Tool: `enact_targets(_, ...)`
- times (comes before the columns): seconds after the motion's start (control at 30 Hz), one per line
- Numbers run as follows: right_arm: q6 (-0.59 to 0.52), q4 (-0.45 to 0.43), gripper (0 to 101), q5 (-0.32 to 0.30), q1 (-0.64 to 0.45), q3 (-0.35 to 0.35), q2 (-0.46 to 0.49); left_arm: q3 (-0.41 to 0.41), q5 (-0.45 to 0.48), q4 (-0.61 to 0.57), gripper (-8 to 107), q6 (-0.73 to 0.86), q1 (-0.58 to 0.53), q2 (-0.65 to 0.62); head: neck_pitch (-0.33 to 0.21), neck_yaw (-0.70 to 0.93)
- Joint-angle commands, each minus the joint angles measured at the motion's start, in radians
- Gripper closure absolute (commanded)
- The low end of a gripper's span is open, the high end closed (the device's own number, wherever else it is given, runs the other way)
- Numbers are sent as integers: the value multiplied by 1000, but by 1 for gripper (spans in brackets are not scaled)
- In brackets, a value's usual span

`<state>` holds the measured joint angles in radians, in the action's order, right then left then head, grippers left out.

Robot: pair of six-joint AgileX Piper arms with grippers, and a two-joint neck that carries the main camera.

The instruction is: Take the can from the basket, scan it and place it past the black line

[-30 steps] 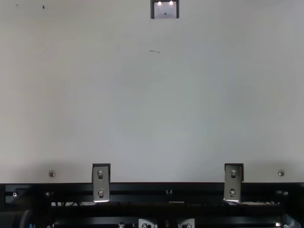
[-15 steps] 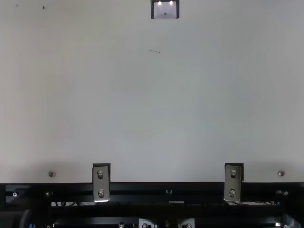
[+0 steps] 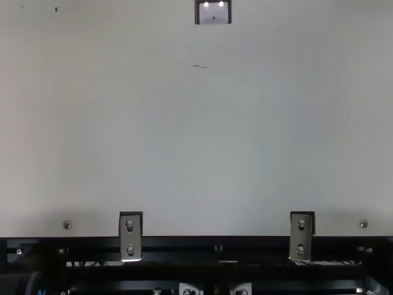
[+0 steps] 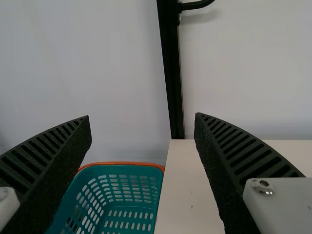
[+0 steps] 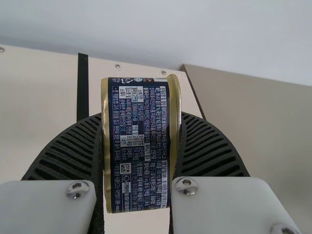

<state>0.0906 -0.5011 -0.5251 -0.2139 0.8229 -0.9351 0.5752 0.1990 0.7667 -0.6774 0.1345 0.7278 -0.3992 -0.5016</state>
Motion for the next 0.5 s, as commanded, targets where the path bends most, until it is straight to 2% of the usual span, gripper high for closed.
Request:
enact_targets(0.0,-103,82,101,5,-51,7,-17,0,0,0,9,0,0,0,-37,-16)
enact_targets(0.47,-565,434,101,-27,-339,46,-177,0,0,0,9,0,0,0,-37,-16)
